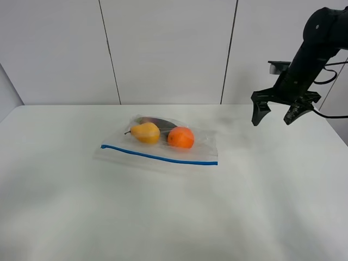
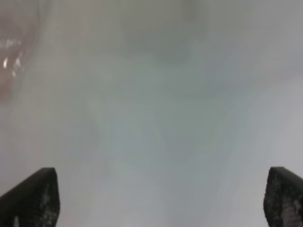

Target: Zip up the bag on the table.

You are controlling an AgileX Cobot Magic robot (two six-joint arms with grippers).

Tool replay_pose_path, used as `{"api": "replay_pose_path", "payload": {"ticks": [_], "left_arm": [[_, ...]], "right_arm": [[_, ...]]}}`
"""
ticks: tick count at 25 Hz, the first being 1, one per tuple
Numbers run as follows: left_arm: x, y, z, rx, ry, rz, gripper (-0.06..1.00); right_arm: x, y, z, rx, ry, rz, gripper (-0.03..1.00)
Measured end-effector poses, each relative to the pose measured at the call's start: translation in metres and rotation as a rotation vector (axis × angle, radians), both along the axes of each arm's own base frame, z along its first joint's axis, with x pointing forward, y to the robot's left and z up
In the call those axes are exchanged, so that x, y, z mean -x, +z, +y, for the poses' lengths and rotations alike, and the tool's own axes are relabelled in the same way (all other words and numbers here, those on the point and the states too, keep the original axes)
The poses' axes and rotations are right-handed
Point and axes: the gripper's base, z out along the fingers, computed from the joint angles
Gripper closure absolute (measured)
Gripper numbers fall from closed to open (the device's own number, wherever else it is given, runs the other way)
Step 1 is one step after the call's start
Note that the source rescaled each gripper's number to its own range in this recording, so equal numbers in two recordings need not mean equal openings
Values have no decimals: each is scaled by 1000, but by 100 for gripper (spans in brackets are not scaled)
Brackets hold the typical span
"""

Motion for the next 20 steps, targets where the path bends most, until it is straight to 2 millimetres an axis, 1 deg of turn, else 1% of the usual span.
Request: {"api": "replay_pose_path", "payload": {"ticks": [2, 3, 4, 6, 7, 9, 12, 14, 17, 20], "left_arm": [[0, 0, 0, 1, 0, 0, -5], [0, 0, 0, 1, 0, 0, -5], [0, 0, 0, 1, 0, 0, -5], [0, 0, 0, 1, 0, 0, -5], [0, 0, 0, 1, 0, 0, -5], [0, 0, 0, 1, 0, 0, -5], [0, 0, 0, 1, 0, 0, -5], [0, 0, 0, 1, 0, 0, -5], [0, 0, 0, 1, 0, 0, -5], [0, 0, 0, 1, 0, 0, -5]], "right_arm": [[23, 12, -2, 20, 5, -1, -3], [35, 14, -3, 24, 6, 7, -3], [48, 22, -4, 27, 6, -2, -3], [80, 30, -5, 30, 7, 1, -3], [95, 30, -5, 31, 7, 13, -3], [129, 35, -6, 31, 7, 7, -3], [181, 34, -8, 31, 7, 1, -3], [215, 27, -8, 31, 7, -2, -3], [258, 21, -10, 29, 0, -132, -3], [293, 15, -11, 24, -7, -292, -3]]}}
